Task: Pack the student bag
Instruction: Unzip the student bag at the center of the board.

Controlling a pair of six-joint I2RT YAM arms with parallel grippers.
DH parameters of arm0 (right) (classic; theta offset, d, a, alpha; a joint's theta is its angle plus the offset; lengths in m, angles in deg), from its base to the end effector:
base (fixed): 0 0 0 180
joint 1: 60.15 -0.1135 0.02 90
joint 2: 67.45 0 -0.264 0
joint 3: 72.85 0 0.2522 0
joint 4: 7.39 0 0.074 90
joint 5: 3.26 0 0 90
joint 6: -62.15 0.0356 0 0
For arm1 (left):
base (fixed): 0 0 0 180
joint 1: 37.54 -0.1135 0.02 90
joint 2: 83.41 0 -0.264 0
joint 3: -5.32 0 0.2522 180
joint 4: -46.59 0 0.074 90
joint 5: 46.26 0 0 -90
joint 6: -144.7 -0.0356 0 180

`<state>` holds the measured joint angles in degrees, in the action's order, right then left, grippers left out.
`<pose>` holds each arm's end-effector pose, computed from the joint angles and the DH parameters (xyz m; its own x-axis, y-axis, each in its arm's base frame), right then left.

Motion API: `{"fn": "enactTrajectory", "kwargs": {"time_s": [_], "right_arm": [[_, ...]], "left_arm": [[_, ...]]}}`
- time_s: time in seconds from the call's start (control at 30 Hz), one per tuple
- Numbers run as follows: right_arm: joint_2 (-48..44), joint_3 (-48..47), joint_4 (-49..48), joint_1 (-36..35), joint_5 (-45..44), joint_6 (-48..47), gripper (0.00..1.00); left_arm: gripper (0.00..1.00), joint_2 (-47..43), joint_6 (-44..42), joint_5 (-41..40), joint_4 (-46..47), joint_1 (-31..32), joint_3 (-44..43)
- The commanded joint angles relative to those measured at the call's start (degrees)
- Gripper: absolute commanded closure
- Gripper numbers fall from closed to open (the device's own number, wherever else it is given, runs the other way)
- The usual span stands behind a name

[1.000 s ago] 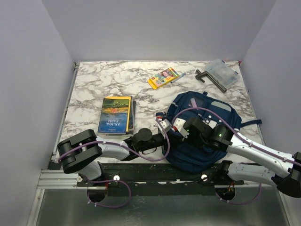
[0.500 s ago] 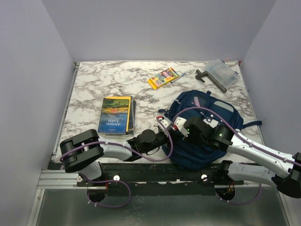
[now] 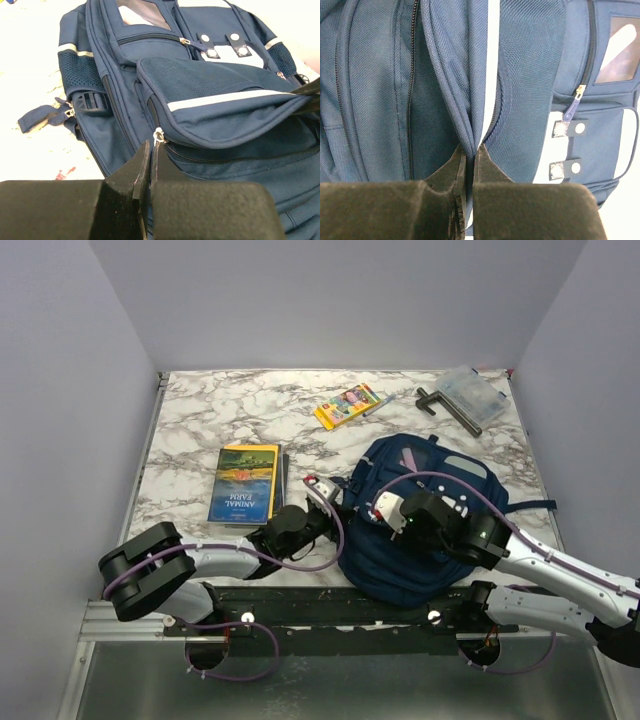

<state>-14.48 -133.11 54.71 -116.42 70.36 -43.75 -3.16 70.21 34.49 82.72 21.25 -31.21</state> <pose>0.1047 0.1387 0.2679 -0.2426 -0.8366 -0.4911 -0.8049 0.4561 -0.3795 0.1426 -0.2243 0.1850 -0.2696 -0.0643 -0.9608 0.7156 0.6543 -0.2446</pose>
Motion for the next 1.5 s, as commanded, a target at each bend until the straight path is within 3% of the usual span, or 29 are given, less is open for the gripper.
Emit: {"fn": "enactTrajectory", "kwargs": {"time_s": [0.0,0.17,0.33,0.43,0.53,0.6,0.7,0.8,0.87,0.9,1.0,1.07,1.27,1.47], "right_arm": [[-4.4,0.3,3.1,-0.2,0.8,-4.7,1.00],[-4.2,0.8,-1.9,-0.2,6.9,-7.9,0.99],[-3.3,-0.1,-5.6,-0.1,10.3,-7.0,0.99],[-1.8,-0.3,-6.0,-0.1,8.2,-4.2,0.99],[0.4,-1.2,-4.8,-0.1,5.4,-2.1,1.00],[1.5,-1.1,-5.9,-0.1,1.7,-0.6,0.96],[4.2,-1.7,-8.2,-0.1,-4.8,1.7,0.58],[9.9,-5.9,-8.5,-0.1,-8.9,6.0,0.52],[14.5,-10.4,-11.2,0.8,-10.9,11.7,0.27],[16.2,-13.0,-12.2,1.7,-9.0,14.3,0.20],[22.5,-20.7,-15.3,3.7,-4.4,23.1,0.19],[27.7,-25.9,-15.9,7.3,-4.1,31.1,0.13],[48.1,-43.1,-8.8,24.5,0.0,57.9,0.06],[65.3,-56.6,-9.3,33.5,-4.6,73.8,0.11]], "left_arm": [[1.00,-0.5,1.8,0.1,-10.9,-7.5,-2.0],[1.00,7.9,0.1,15.4,-15.5,-10.9,-16.4],[1.00,14.1,3.3,21.8,-26.8,-14.6,-28.9],[1.00,12.4,4.7,22.4,-31.8,-16.3,-29.8],[0.83,8.6,8.0,23.4,-36.4,-18.3,-28.8],[0.64,5.3,10.3,24.1,-40.7,-20.1,-29.0],[0.44,0.7,12.2,23.5,-49.2,-22.7,-30.9],[0.28,-3.9,12.3,23.3,-57.7,-26.8,-33.5],[0.26,-6.1,12.0,24.3,-62.3,-30.1,-35.7],[0.25,-7.1,11.5,25.2,-64.1,-31.7,-36.9],[0.25,-9.9,8.9,26.7,-68.8,-34.7,-39.7],[0.25,-11.9,6.8,25.8,-70.8,-35.7,-40.7],[0.25,-17.2,3.8,18.4,-71.7,-36.5,-39.8],[0.26,-19.0,3.2,19.7,-66.8,-36.3,-34.0]]}}
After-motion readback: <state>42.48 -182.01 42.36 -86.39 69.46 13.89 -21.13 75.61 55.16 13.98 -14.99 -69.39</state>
